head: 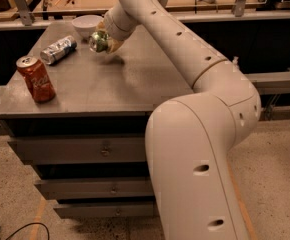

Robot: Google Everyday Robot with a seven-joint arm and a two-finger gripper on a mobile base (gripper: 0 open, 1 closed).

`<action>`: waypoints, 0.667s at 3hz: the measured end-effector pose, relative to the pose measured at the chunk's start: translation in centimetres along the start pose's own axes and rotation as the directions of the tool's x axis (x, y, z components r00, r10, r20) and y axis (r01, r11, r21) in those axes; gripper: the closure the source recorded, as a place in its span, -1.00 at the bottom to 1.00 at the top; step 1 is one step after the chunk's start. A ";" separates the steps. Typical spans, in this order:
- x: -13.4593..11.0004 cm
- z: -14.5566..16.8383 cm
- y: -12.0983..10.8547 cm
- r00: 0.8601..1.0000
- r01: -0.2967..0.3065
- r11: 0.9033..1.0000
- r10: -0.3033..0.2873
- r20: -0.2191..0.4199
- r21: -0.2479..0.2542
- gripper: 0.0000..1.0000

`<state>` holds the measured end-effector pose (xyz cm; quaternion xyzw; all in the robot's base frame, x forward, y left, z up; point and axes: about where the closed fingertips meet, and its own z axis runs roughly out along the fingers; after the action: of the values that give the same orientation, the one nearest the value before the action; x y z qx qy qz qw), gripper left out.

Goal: Move green can near white bowl

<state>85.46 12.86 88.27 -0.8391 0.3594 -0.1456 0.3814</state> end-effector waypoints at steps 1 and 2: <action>0.3 0.1 -1.5 0.999 0.037 0.999 -0.037 0.001 0.014 1.00; -0.4 1.7 -1.7 0.997 0.059 0.998 -0.059 0.046 -0.003 0.67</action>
Offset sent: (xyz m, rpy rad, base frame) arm 0.0627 0.0289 0.0169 -0.0024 0.0331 0.1381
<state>86.92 14.79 88.45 -0.8532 0.3260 -0.1366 0.3835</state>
